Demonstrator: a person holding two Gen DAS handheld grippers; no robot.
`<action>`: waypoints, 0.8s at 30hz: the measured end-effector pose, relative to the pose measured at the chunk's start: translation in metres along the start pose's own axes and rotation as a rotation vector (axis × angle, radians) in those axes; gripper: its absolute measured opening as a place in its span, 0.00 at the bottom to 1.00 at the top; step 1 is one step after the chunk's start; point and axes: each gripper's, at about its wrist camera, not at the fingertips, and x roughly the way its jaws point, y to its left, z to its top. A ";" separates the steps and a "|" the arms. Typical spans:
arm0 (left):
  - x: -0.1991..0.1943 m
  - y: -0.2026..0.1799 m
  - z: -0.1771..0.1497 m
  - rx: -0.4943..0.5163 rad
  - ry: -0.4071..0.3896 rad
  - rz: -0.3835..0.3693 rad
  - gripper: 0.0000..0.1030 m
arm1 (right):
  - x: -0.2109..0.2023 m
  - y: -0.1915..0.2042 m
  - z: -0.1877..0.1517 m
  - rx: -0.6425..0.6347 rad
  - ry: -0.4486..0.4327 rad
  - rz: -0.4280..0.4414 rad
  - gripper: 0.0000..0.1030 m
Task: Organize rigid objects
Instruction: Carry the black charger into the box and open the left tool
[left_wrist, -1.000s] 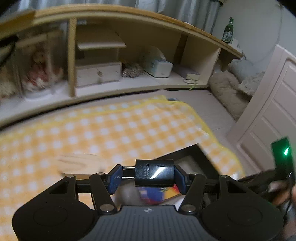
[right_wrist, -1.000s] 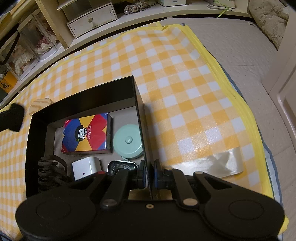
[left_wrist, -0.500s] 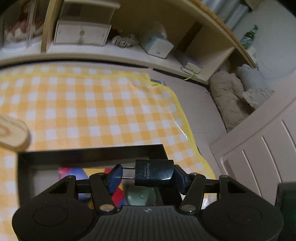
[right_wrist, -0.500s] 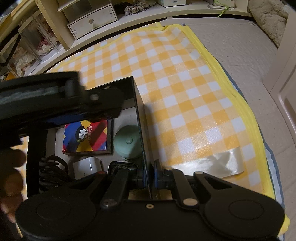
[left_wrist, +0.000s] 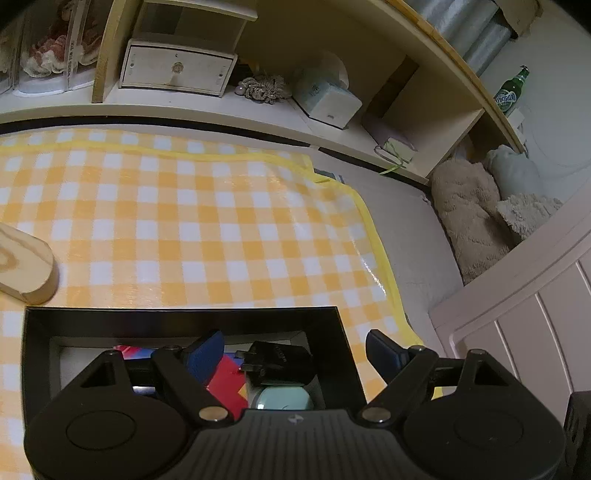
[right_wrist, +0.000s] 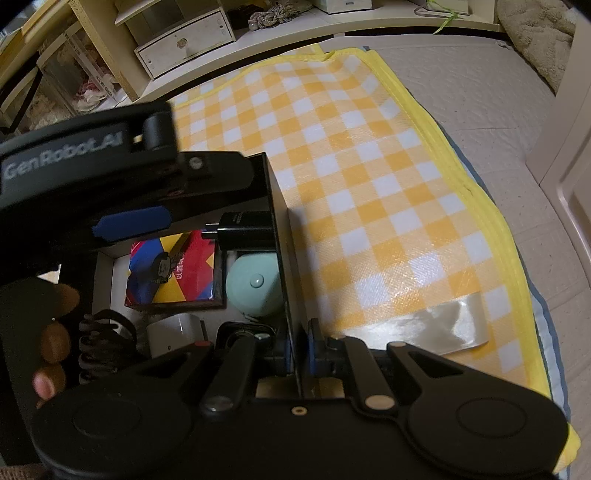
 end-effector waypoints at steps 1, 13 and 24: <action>-0.001 0.001 0.000 0.003 0.001 0.002 0.82 | 0.000 0.000 0.000 0.000 0.000 0.000 0.09; -0.022 0.003 -0.009 0.085 0.046 0.032 0.82 | 0.001 0.001 0.000 0.001 0.000 0.000 0.09; -0.057 -0.004 -0.012 0.179 0.028 0.052 0.86 | 0.001 0.000 0.000 0.000 0.000 0.000 0.09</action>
